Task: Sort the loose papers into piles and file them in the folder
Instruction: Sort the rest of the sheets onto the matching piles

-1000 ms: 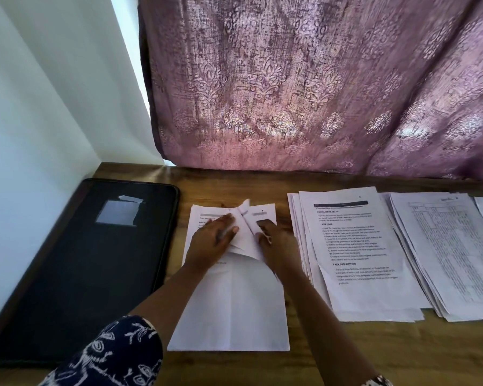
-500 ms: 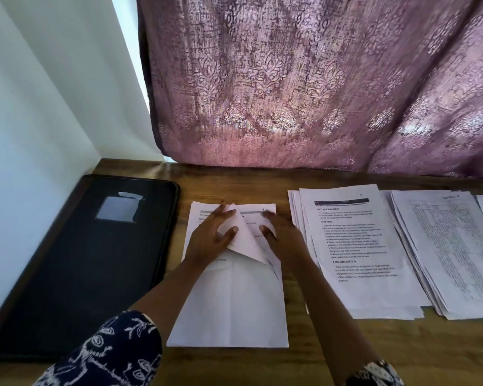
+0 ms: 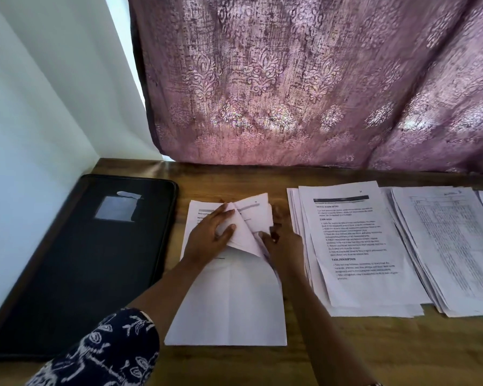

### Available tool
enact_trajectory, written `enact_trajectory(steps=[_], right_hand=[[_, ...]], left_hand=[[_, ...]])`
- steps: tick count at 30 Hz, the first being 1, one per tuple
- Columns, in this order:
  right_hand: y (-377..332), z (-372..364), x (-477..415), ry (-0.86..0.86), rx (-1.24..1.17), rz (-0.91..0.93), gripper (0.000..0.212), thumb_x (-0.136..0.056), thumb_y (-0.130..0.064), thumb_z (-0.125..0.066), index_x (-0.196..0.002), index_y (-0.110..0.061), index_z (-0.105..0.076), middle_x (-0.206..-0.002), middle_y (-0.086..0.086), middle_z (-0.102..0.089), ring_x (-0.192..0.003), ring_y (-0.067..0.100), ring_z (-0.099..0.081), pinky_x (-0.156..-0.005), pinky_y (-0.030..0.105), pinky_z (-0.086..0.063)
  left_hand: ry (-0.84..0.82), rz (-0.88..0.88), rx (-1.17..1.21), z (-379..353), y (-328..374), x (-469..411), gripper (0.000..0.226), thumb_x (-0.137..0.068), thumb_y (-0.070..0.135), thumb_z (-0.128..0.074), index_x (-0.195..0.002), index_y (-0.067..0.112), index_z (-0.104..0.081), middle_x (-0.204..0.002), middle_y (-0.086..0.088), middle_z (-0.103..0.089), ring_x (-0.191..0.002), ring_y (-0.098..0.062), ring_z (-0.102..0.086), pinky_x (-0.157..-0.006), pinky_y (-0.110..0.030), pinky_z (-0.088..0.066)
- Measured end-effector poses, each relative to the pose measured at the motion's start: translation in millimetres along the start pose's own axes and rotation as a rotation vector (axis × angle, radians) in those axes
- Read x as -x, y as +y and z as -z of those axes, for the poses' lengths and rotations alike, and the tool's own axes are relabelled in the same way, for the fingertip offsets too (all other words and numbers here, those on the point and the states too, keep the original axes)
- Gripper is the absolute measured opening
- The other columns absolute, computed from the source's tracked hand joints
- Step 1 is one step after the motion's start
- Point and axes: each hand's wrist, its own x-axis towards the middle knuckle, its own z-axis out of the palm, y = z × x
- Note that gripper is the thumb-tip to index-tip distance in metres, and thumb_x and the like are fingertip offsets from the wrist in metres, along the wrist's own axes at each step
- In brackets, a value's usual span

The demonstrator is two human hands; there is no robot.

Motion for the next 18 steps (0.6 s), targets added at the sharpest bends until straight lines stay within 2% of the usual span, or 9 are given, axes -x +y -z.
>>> enact_trajectory(steps=[2, 5, 8, 10, 12, 13, 16, 18], right_hand=[[-5, 0, 9, -0.125, 0.035, 0.218, 0.054, -0.093, -0.026, -0.06, -0.143, -0.02, -0.04, -0.126, -0.002, -0.062, -0.106, 0.011, -0.06, -0.092, 0.03, -0.047], [-5, -1, 17, -0.313, 0.293, 0.44, 0.049, -0.097, -0.032, -0.053, -0.142, -0.015, -0.044, -0.139, 0.005, -0.054, -0.121, 0.022, -0.056, -0.102, 0.033, -0.043], [3, 1, 13, -0.372, 0.322, 0.477, 0.046, -0.098, -0.031, -0.051, -0.141, -0.015, -0.046, -0.145, 0.003, -0.047, -0.131, 0.02, -0.047, -0.11, 0.03, -0.033], [2, 5, 4, -0.397, 0.193, 0.397, 0.037, -0.097, -0.022, -0.053, -0.132, -0.011, -0.056, -0.139, 0.005, -0.053, -0.127, 0.022, -0.051, -0.107, 0.025, -0.034], [3, 7, -17, -0.309, 0.185, 0.342, 0.034, -0.096, -0.019, -0.055, -0.129, -0.009, -0.058, -0.134, 0.009, -0.058, -0.122, 0.027, -0.055, -0.103, 0.028, -0.038], [7, 5, -29, -0.261, 0.276, 0.363, 0.041, -0.096, -0.023, -0.056, -0.134, -0.009, -0.052, -0.138, 0.011, -0.053, -0.126, 0.029, -0.052, -0.106, 0.032, -0.038], [19, -1, -51, -0.331, 0.566, 0.394, 0.069, -0.095, -0.04, -0.052, -0.15, -0.009, -0.025, -0.155, 0.012, -0.027, -0.144, 0.028, -0.025, -0.117, 0.043, -0.021], [21, -3, -52, -0.334, 0.613, 0.4, 0.07, -0.096, -0.043, -0.05, -0.151, -0.01, -0.022, -0.156, 0.011, -0.027, -0.144, 0.027, -0.024, -0.118, 0.041, -0.018]], left_hand=[[0.017, 0.005, 0.091, 1, 1, 3, 0.065, -0.088, 0.07, -0.034, -0.139, 0.032, -0.048, -0.148, 0.011, -0.042, -0.134, -0.011, -0.043, -0.11, -0.037, -0.039], [0.048, 0.012, 0.237, 1, 2, 4, 0.065, -0.086, 0.076, -0.032, -0.14, 0.04, -0.037, -0.147, 0.007, -0.046, -0.132, -0.01, -0.045, -0.108, -0.031, -0.04], [0.022, -0.032, 0.153, 1, 3, 1, 0.063, -0.085, 0.068, -0.044, -0.14, 0.041, -0.031, -0.15, 0.008, -0.04, -0.136, -0.011, -0.04, -0.106, -0.027, -0.038], [0.028, -0.054, 0.109, 1, 0, 1, 0.059, -0.084, 0.059, -0.047, -0.137, 0.036, -0.039, -0.15, 0.007, -0.04, -0.135, -0.013, -0.041, -0.102, -0.022, -0.042], [0.031, -0.072, 0.067, 1, -3, 0, 0.053, -0.084, 0.053, -0.047, -0.131, 0.03, -0.053, -0.148, 0.012, -0.039, -0.131, -0.011, -0.046, -0.092, -0.02, -0.048], [0.022, -0.062, 0.04, 1, -3, 0, 0.051, -0.084, 0.05, -0.049, -0.129, 0.027, -0.058, -0.147, 0.015, -0.037, -0.128, -0.012, -0.049, -0.089, -0.022, -0.049], [0.015, -0.023, -0.018, 1, -2, -2, 0.049, -0.085, 0.039, -0.05, -0.13, 0.022, -0.06, -0.144, 0.02, -0.035, -0.128, -0.012, -0.049, -0.093, -0.02, -0.043], [0.018, -0.014, -0.026, 1, -1, -2, 0.049, -0.085, 0.038, -0.05, -0.13, 0.023, -0.06, -0.143, 0.021, -0.036, -0.128, -0.011, -0.048, -0.093, -0.018, -0.04]])
